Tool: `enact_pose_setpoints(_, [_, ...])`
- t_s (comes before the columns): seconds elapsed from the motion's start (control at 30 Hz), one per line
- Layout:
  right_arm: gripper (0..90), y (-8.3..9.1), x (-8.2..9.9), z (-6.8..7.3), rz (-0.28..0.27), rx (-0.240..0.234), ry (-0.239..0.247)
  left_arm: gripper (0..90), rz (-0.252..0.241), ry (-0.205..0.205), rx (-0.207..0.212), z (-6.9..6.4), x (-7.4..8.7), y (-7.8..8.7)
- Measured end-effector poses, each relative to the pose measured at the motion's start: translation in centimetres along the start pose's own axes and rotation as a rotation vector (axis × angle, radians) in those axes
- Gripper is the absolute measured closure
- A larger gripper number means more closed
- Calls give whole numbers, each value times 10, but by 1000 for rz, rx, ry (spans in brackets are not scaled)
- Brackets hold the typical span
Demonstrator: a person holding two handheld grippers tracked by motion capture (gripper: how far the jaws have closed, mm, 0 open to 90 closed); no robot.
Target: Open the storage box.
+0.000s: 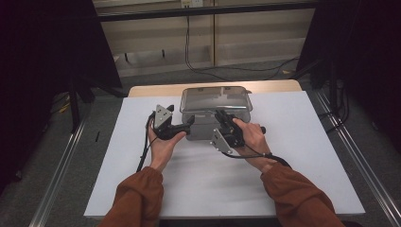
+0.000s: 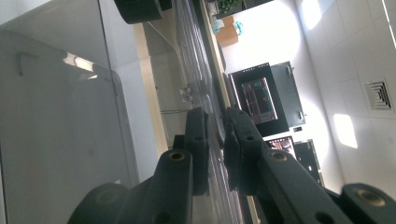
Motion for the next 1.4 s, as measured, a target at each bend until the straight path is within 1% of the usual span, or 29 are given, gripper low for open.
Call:
enact_pose_setpoints(0.13, [796,0,0,3,-3,-10,1,137,-8,-11,5,0,-1,1])
enact_pose_setpoints(0.3, [792,1,1,6,-3,-13,1,133,-17,-11,6,-2,-1,0])
enact_pose_setpoints(0.33, [793,1,2,6,-3,-12,3,132,-21,-35,-1,-2,-2,1])
enact_pose_setpoints(0.37, [793,1,2,6,-3,-12,3,133,-21,-35,-1,-2,-2,1])
enact_pose_setpoints(0.4, [791,2,2,7,0,-9,-7,148,-22,-39,10,-4,-1,0])
enact_pose_setpoints(0.47, [789,2,3,7,-1,-10,-7,162,-18,-45,12,-4,-1,-1])
enact_pose_setpoints(0.5, [782,2,3,7,-2,-16,-13,194,-21,-45,22,-6,0,-2])
enact_pose_setpoints(0.57, [770,1,3,7,-2,-22,-19,197,-22,-45,24,-6,0,-3])
enact_pose_setpoints(0.6, [758,1,4,7,0,-20,-29,213,-21,-48,18,-6,0,-3])
enact_pose_setpoints(0.67, [725,0,6,6,6,-23,-58,238,-25,-38,33,-6,-1,-3])
enact_pose_setpoints(0.73, [695,-1,8,5,11,-30,-92,251,-24,-47,32,-6,0,-3])
enact_pose_setpoints(0.77, [695,-1,8,5,11,-30,-92,261,-24,-47,32,-6,0,-3])
enact_pose_setpoints(0.8, [640,-1,10,4,21,-35,-122,264,-22,-52,31,-6,0,-3])
enact_pose_setpoints(0.83, [640,-1,10,4,21,-35,-122,267,-22,-52,31,-6,0,-3])
enact_pose_setpoints(0.9, [616,0,13,4,20,-47,-183,273,-27,-50,36,-7,0,-3])
enact_pose_setpoints(0.93, [527,2,16,3,33,-43,-215,280,-29,-52,36,-7,-1,-3])
enact_pose_setpoints(0.97, [527,2,16,3,33,-43,-215,280,-30,-52,36,-7,-1,-3])
enact_pose_setpoints(1.0, [490,2,20,2,44,-48,-263,283,-29,-49,37,-7,-1,-3])
enact_pose_setpoints(1.03, [479,3,22,2,47,-52,-288,283,-29,-46,37,-7,-1,-3])
enact_pose_setpoints(1.07, [460,4,25,1,50,-52,-311,283,-30,-49,35,-7,-1,-4])
enact_pose_setpoints(1.1, [460,4,25,1,50,-52,-311,285,-30,-49,35,-7,-1,-4])
enact_pose_setpoints(1.13, [393,4,32,-1,64,-53,-354,286,-29,-49,33,-7,0,-4])
enact_pose_setpoints(1.2, [342,5,38,-3,75,-61,-399,286,-25,-55,35,-6,0,-4])
enact_pose_setpoints(1.23, [342,5,38,-3,75,-61,-399,285,-25,-55,35,-6,0,-4])
enact_pose_setpoints(1.27, [291,7,44,-4,97,-65,-445,285,-27,-53,34,-6,0,-4])
enact_pose_setpoints(1.3, [279,8,47,-4,103,-66,-465,285,-32,-44,35,-7,0,-4])
enact_pose_setpoints(1.33, [279,8,47,-4,103,-66,-465,285,-32,-44,35,-7,0,-4])
enact_pose_setpoints(1.37, [256,10,53,-4,114,-66,-509,285,-34,-45,32,-7,-1,-4])
enact_pose_setpoints(1.4, [248,11,56,-3,122,-70,-530,285,-36,-44,33,-7,-1,-4])
Point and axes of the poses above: each handheld gripper's, and its own axes: y roughly backward along the jaws, x roughly out of its underside, z roughly to its left, the point moved 3 cm from there along -y, roughly forward along the jaws, and after that the axes turned 10 degrees about x, right-handed, at the moved point
